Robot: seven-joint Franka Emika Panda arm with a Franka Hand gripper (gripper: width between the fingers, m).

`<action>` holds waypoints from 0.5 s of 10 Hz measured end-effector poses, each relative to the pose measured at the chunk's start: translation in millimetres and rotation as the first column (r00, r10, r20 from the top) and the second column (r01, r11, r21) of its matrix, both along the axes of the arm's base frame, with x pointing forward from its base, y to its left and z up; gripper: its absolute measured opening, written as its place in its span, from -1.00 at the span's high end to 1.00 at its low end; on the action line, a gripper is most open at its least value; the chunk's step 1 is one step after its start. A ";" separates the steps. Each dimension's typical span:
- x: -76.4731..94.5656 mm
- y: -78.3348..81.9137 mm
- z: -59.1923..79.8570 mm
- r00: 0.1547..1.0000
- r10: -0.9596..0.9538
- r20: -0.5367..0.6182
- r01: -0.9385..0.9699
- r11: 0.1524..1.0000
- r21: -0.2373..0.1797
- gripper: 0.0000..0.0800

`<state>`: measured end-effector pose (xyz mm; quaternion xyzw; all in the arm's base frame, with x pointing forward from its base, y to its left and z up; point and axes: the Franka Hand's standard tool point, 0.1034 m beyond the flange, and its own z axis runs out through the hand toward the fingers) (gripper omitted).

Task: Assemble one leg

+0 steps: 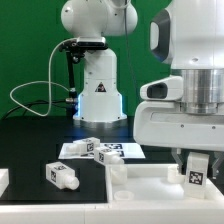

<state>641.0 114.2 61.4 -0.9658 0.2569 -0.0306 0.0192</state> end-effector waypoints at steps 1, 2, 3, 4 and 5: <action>-0.5 0.1 -0.4 0.990 -0.140 0.007 0.140 0.990 0.007 0.30; -0.4 0.3 -0.4 0.965 -0.262 0.005 0.262 0.965 0.014 0.30; -2.2 2.2 -0.8 0.903 -0.430 -0.014 0.431 0.902 0.025 0.30; -2.5 2.7 -0.9 0.819 -0.574 -0.033 0.574 0.818 0.030 0.30; -2.0 3.4 -1.2 0.745 -0.665 -0.044 0.667 0.744 0.042 0.30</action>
Offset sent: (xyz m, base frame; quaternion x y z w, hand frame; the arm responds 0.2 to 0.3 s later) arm -0.0038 0.0013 -0.0007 -0.0495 -0.0262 0.4203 0.9057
